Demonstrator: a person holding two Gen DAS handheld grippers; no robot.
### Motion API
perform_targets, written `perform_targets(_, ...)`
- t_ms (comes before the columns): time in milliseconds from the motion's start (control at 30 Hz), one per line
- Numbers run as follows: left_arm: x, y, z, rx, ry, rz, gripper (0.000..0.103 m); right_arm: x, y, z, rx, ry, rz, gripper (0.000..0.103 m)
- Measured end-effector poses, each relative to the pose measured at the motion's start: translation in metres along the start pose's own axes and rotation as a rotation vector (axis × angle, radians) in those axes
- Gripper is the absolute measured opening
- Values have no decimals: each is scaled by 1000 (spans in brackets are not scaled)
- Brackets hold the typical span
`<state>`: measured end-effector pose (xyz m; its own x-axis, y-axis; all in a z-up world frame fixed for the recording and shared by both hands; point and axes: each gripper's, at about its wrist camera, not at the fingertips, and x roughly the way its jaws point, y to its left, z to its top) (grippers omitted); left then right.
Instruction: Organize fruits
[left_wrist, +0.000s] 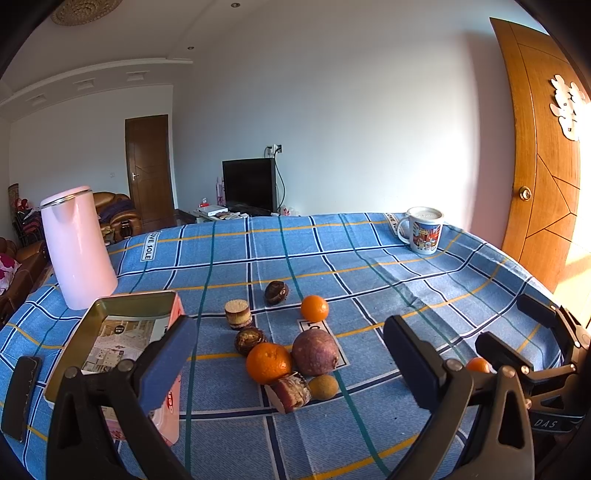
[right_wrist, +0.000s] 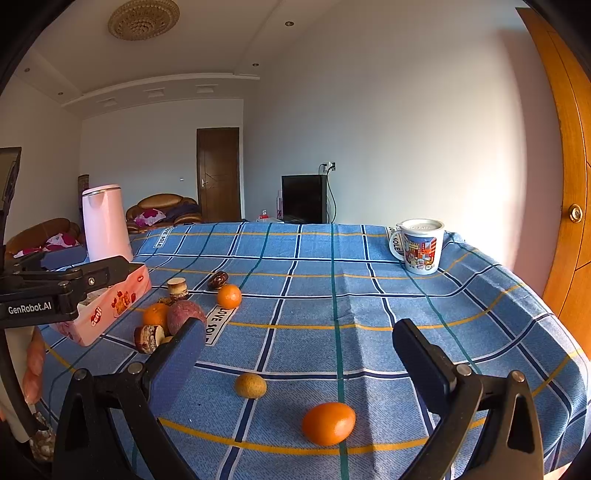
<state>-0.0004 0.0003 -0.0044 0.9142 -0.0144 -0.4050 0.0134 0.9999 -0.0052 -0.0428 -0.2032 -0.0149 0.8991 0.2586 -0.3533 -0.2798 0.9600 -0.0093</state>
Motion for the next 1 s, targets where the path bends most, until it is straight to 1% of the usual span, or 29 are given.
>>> perform_targets(1000,0,0,-3,-13,6,0,103,2,9,-4,-8,10,18,102)
